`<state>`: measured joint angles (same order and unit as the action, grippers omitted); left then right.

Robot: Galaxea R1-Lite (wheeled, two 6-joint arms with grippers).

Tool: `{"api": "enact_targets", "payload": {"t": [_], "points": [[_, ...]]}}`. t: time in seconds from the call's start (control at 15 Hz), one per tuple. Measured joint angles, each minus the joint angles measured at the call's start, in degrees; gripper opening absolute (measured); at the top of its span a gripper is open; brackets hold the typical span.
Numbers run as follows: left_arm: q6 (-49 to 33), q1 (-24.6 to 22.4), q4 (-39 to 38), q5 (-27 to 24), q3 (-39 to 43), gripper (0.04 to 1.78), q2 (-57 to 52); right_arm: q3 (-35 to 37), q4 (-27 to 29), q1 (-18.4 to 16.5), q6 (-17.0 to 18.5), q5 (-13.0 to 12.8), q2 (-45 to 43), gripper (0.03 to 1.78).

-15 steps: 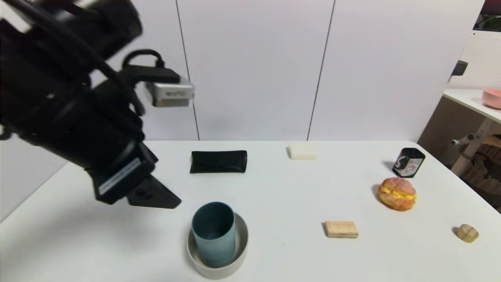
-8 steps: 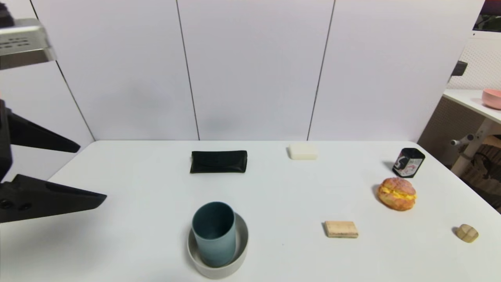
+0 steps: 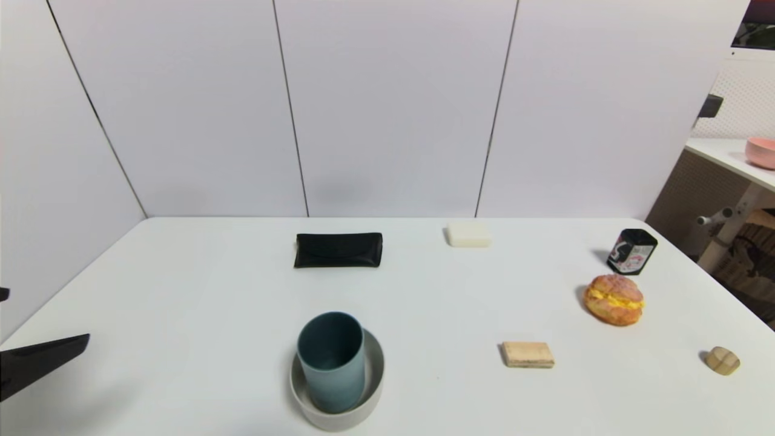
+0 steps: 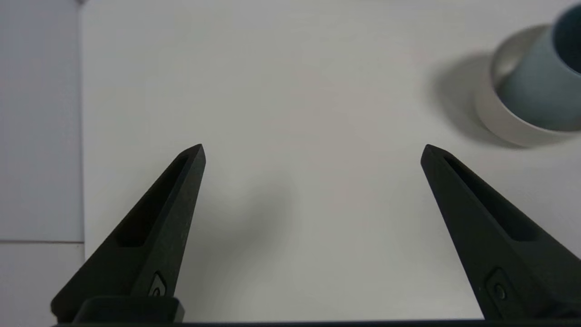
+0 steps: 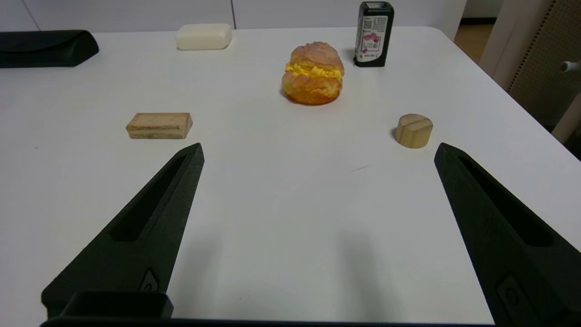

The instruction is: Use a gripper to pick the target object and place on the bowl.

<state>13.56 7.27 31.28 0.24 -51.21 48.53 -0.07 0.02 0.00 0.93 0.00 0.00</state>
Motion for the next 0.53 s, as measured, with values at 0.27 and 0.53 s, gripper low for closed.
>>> {"api": "enact_targets", "payload": {"t": [0.27,0.53], "points": [[-0.55,-9.22,-14.45,-1.62,14.51,1.69,-12.29,0.0,-0.02,0.0,0.01,0.0,0.0,1.75],[-1.88,-11.01,-23.52,-3.35,24.98,1.69,-22.6,0.02,-0.02,0.0,0.01,0.0,0.0,1.75]]}}
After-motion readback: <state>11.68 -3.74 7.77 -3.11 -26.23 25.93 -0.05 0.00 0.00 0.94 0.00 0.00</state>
